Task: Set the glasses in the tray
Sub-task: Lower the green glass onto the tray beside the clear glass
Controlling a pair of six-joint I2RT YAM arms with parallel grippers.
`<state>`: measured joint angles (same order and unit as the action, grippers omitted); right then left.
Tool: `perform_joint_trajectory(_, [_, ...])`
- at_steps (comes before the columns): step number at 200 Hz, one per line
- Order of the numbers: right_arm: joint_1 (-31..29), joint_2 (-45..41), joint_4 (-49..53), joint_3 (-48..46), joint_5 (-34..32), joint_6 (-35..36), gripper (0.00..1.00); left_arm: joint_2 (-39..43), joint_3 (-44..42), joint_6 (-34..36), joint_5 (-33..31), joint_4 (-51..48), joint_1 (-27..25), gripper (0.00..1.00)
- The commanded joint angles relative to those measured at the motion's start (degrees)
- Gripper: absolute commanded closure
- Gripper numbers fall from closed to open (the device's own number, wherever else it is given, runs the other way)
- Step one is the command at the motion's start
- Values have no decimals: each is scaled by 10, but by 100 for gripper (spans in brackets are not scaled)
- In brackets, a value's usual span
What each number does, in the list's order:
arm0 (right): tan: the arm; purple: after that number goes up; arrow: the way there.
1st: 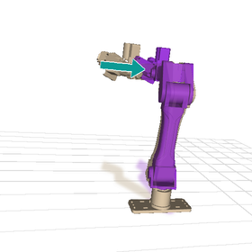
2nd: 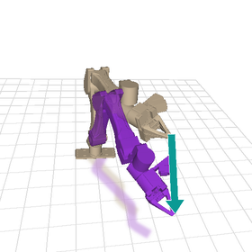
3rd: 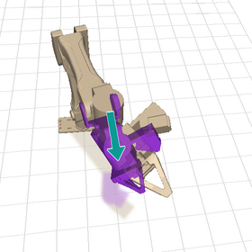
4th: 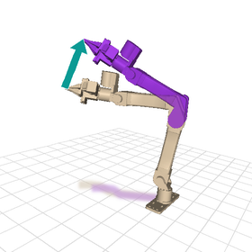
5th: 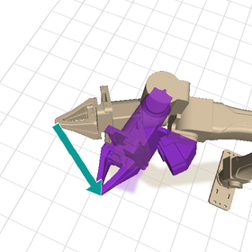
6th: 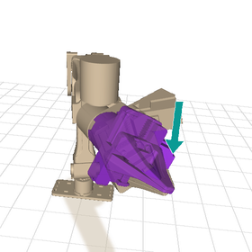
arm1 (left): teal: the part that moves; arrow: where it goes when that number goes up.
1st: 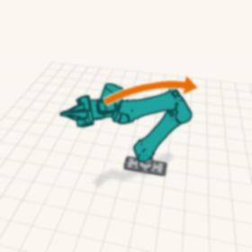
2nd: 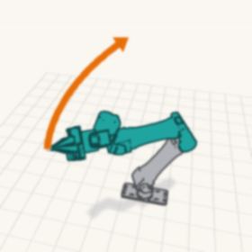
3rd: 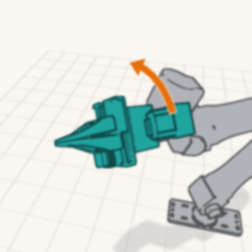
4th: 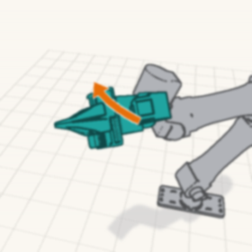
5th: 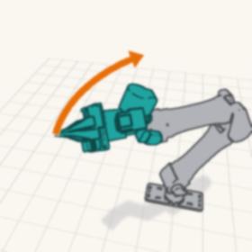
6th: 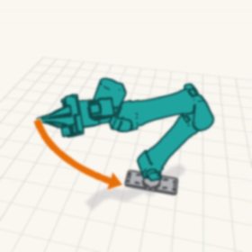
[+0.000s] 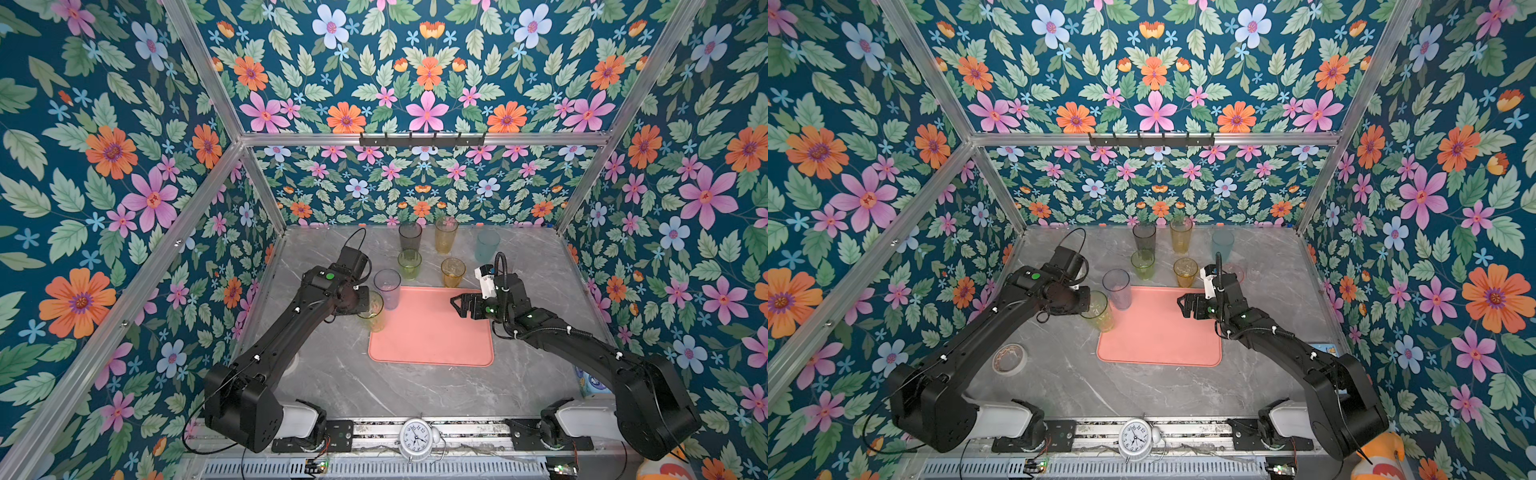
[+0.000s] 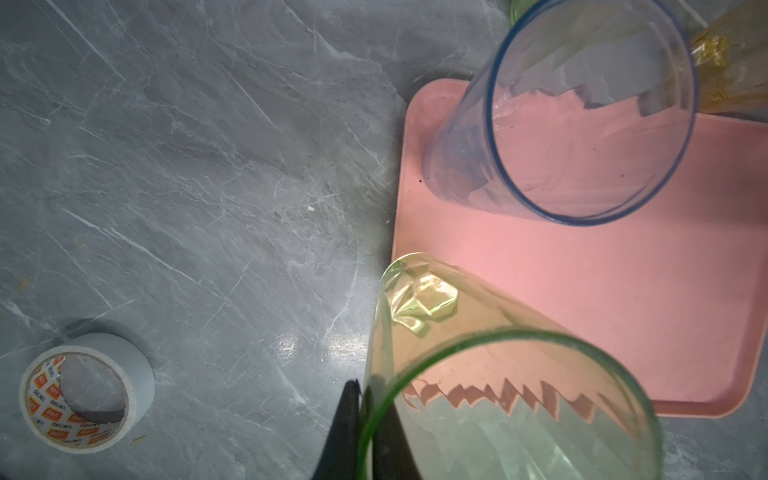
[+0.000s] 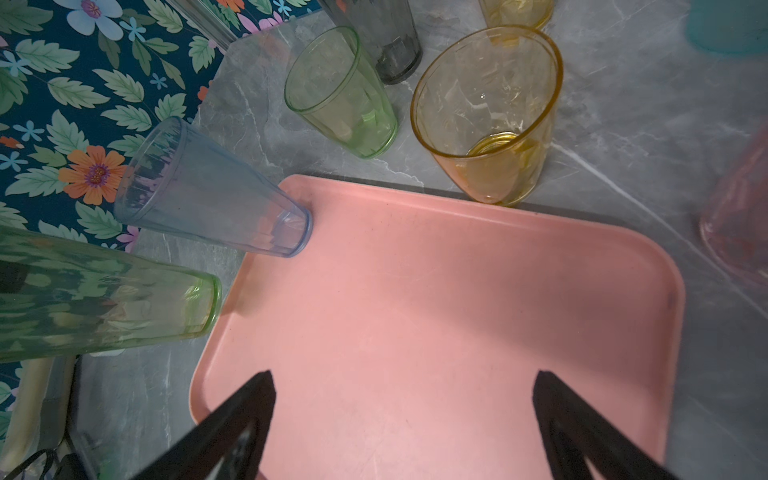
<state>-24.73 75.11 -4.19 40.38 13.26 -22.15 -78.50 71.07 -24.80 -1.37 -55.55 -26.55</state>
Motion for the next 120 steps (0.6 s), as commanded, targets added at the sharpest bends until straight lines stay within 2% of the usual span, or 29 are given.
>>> perform_joint_trajectory(1, [-1,-5,-10,0,-9,-1,2,-1,0,-17,-11,17,-11,100])
perform_joint_trajectory(120, [0,-11,-7,-2,-10,2,2,-54,7,-35,-26,38,-51,100])
